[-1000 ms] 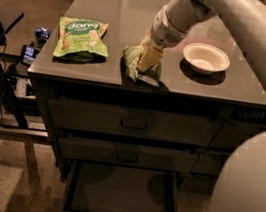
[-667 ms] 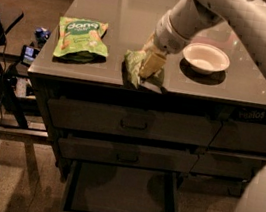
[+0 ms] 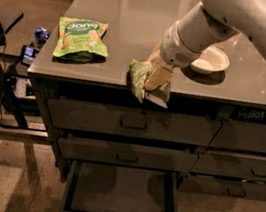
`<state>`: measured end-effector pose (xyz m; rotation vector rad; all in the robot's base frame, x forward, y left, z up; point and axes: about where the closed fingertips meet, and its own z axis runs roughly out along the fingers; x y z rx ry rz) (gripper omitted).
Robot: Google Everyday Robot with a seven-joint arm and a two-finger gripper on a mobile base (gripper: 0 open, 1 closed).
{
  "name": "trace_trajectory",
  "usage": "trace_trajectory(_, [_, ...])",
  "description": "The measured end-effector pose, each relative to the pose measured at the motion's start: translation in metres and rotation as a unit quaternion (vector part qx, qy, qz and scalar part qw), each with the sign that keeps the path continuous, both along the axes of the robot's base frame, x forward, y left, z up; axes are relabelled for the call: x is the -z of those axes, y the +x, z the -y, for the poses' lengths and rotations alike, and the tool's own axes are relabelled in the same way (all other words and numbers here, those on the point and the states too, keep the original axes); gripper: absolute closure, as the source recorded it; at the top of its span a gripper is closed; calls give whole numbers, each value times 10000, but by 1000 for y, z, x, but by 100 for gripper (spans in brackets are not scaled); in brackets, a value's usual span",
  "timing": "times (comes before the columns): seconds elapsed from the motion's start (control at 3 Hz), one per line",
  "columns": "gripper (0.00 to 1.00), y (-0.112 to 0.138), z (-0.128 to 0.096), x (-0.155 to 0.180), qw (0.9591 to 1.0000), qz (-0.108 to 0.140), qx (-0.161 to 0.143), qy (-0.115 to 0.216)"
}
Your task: Place green jalapeno chip bag into bottom drawer
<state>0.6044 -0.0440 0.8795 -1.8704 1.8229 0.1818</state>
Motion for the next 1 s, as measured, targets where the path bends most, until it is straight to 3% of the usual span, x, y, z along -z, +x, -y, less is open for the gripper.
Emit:
trace_trajectory(0.33, [100,-28,8,2,9996,50,-265,-39])
trace_trajectory(0.67, [100,-28,8,2,9996,51,-266,-40])
trace_trajectory(1.0, [100,-49,6,0,9997,54,-235,-87])
